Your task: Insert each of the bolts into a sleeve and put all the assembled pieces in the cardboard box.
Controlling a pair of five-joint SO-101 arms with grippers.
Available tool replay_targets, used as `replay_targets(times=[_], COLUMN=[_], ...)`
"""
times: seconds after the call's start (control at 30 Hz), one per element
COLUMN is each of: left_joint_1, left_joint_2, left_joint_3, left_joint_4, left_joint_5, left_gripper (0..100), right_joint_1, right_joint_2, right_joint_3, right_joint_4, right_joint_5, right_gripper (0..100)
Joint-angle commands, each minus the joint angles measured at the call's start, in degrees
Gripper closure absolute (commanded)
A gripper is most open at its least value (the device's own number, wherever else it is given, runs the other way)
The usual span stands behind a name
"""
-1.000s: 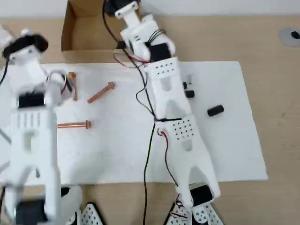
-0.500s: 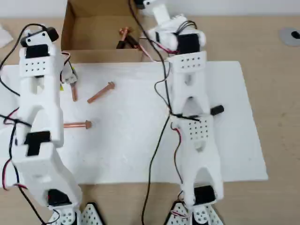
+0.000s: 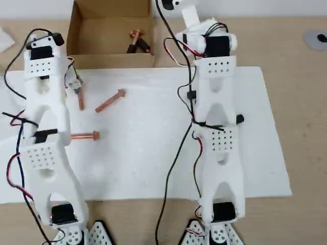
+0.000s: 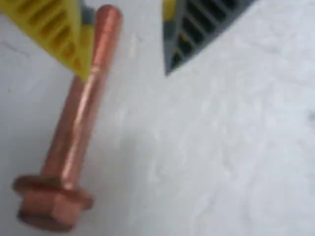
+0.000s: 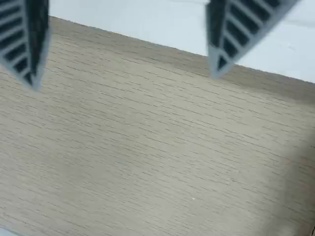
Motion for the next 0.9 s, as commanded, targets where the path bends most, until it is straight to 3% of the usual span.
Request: replay_targets(times=[0.0,0.47,0.87], left_joint_1=[2.3,1.6,1.7], left_joint_2=[-0.1,1.5,9.0], left_joint_3=[-4.0,-3.0,-3.3], left_joint_4=[0.3,-6.6,-6.7], left_joint_5=[-0.4,1.6,1.6], left_gripper=[89,89,89], right_joint_1=[0.6,0.7,0.7], right_joint_2=[-4.8,-4.8,-4.9], right_joint_3=[-2.5,-2.5,-2.5], right_joint_4=[0.4,2.6,2.6], right_joint_5=[0.2,0.2,0.2], right_gripper=[74.1,74.1,74.1])
